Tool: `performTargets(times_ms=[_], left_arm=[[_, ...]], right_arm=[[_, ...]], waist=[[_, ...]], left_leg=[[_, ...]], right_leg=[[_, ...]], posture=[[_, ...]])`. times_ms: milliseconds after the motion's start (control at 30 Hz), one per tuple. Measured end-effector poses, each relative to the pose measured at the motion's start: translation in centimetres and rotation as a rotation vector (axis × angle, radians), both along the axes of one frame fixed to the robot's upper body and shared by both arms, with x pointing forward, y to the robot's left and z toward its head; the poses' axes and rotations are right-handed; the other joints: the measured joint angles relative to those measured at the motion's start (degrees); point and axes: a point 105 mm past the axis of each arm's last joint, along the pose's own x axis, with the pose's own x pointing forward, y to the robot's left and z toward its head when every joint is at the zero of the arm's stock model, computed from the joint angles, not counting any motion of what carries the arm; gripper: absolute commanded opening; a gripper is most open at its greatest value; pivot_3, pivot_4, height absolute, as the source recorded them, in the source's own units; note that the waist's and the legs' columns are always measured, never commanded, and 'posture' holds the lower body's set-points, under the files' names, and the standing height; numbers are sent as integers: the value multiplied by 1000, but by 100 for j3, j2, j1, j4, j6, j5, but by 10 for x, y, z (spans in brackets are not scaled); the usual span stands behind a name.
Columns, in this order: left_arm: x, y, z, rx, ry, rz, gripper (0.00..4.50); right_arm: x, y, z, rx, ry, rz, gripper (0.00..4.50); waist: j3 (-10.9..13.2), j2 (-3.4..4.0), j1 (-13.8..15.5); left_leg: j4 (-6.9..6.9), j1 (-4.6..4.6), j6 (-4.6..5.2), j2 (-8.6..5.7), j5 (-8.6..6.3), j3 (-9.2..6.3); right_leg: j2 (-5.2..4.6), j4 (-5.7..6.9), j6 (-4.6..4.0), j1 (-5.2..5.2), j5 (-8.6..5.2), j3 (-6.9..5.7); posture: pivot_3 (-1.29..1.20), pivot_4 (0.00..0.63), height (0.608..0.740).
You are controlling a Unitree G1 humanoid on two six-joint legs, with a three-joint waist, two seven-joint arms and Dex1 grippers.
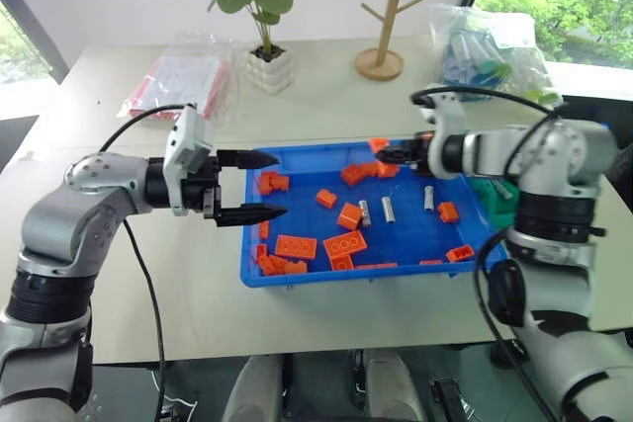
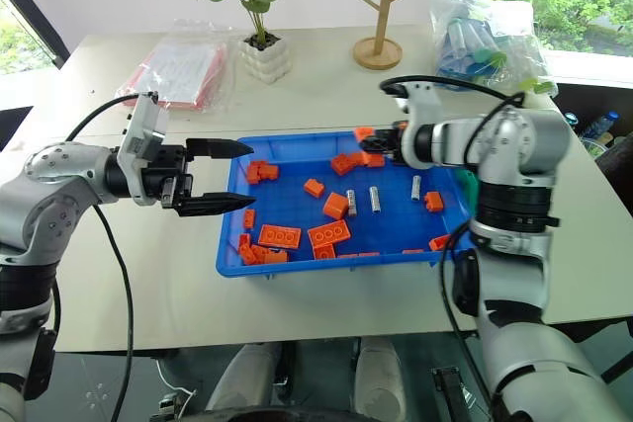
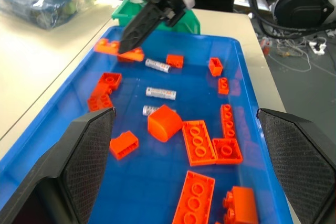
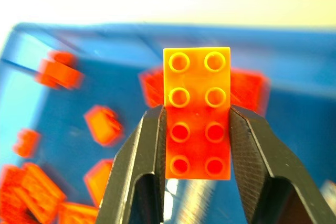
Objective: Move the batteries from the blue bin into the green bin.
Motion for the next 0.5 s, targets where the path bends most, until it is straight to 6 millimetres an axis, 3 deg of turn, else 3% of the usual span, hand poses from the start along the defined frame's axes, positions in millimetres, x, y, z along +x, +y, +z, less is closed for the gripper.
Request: performTargets(times_ms=[167,233,267,300,400,500], left_arm=[[1,0,0,-4,-3,2,4500],[1,0,1,-4,-3,4,4500],[1,0,1,-4,-3,7,4500],[1,1,1,-3,-3,9,4500],[1,2,1,0,-5,19,4500],[0,2,0,6,0,21,4500]], right_arm=[[-1,58,-24,9,42,124,1110],[-1,71,-31,6,48,149,1110],[1,75,-34,6,47,152,2160],[2,77,-36,2,47,154,2474],[5,80,-43,-14,52,154,4022],[7,74,-40,-32,35,156,4022]], waist=[[1,1,-8],[1,1,8],[0,1,21],[0,1,24],[0,1,11],[1,1,0]], left_leg=[[0,-1,0,-2,0,1],[0,-2,0,-3,0,1],[0,-2,0,-4,1,1],[1,-2,0,-4,1,0],[1,-2,0,-5,0,0],[0,-2,0,-5,1,0]], right_leg=[[-1,5,0,-7,0,4],[-2,8,0,-8,0,5],[-2,7,0,-7,0,5],[-2,7,0,-7,0,5],[-2,7,0,-8,0,6],[-1,9,0,-11,0,6]], posture=[[0,150,692],[0,150,692],[0,150,692],[0,150,692],[0,150,692],[0,150,692]])
